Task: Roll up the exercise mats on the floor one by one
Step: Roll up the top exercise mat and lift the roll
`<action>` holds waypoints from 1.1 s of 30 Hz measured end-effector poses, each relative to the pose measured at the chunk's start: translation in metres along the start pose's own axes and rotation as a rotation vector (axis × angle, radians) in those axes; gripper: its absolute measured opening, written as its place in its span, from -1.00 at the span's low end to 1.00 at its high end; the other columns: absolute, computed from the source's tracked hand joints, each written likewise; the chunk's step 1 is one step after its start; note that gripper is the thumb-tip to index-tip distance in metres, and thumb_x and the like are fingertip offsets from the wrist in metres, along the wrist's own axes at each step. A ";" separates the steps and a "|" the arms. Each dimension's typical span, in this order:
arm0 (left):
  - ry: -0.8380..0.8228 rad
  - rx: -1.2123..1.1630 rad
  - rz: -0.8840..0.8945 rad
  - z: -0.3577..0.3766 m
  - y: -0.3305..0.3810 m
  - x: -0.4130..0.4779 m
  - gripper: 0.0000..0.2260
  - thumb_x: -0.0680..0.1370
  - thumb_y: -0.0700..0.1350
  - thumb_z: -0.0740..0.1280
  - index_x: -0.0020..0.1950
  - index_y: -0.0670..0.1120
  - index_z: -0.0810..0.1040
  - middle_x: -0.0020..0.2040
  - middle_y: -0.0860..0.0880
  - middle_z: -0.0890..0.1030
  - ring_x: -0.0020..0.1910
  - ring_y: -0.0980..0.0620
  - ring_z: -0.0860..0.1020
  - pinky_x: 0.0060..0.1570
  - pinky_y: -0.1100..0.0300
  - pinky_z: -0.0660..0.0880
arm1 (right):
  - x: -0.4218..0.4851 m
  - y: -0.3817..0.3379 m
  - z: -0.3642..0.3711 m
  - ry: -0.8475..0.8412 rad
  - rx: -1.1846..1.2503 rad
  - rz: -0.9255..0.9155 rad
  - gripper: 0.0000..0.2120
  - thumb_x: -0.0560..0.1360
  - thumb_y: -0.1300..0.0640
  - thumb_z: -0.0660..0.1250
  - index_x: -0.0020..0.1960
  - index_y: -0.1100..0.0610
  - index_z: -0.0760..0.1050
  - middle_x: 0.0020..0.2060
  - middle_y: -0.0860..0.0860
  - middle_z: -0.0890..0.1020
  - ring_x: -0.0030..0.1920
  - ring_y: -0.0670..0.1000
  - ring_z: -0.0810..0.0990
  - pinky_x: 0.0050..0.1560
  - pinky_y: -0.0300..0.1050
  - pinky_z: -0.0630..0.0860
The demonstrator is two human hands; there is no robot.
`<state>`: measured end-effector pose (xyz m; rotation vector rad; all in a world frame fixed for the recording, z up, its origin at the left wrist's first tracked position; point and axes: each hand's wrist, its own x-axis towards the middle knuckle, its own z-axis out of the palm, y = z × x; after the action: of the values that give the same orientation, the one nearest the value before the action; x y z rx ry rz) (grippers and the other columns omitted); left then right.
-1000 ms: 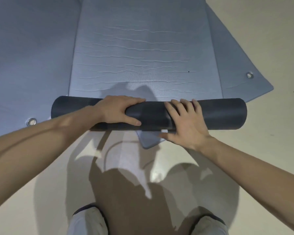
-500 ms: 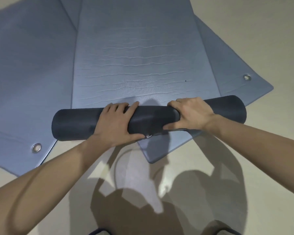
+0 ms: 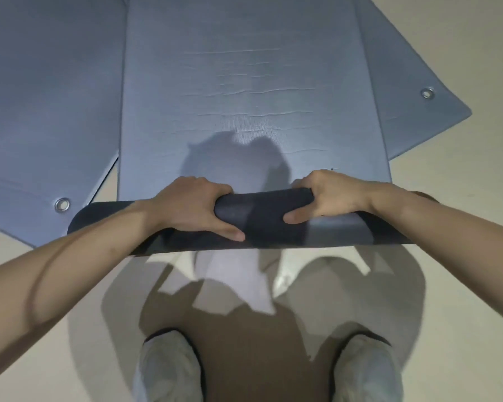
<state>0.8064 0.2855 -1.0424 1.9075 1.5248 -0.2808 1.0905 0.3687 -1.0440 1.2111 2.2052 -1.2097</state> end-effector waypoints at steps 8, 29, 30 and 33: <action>-0.263 -0.287 0.039 0.030 0.000 -0.010 -0.38 0.21 0.55 0.38 0.15 0.25 0.61 0.01 0.30 0.68 0.01 0.24 0.62 0.22 0.04 0.52 | -0.020 0.001 0.038 -0.110 0.058 0.094 -0.53 0.38 -0.43 0.45 0.07 -0.09 0.59 -0.05 -0.15 0.66 -0.02 -0.04 0.64 -0.01 -0.11 0.52; 0.475 0.168 0.142 0.048 0.008 -0.038 -0.32 0.48 0.42 0.22 0.44 0.02 0.51 0.34 0.01 0.60 0.29 -0.12 0.56 0.19 -0.05 0.47 | -0.022 0.003 0.050 0.344 -0.455 -0.098 -0.17 0.29 -0.67 0.20 0.36 -0.17 0.44 0.01 -0.10 0.59 0.04 0.07 0.55 -0.01 0.00 0.48; 0.533 0.205 0.160 0.057 0.014 -0.041 -0.28 0.47 0.41 0.26 0.46 -0.03 0.51 0.38 -0.05 0.58 0.31 -0.18 0.55 0.23 -0.07 0.44 | -0.017 0.002 0.041 0.317 -0.420 -0.091 -0.20 0.28 -0.68 0.20 0.32 -0.20 0.44 0.00 -0.13 0.60 0.05 0.05 0.57 0.00 0.02 0.50; 0.579 0.311 0.133 0.081 0.025 -0.042 -0.14 0.42 0.43 0.35 0.55 -0.10 0.43 0.53 -0.17 0.45 0.46 -0.28 0.43 0.42 -0.19 0.31 | -0.005 0.002 0.019 0.218 -0.314 -0.059 -0.28 0.29 -0.64 0.27 0.27 -0.23 0.45 -0.05 -0.19 0.62 -0.01 0.03 0.58 -0.04 -0.01 0.46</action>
<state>0.8364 0.2007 -1.0711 2.4741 1.7800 0.1183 1.0938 0.3514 -1.0526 1.1992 2.4877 -0.7398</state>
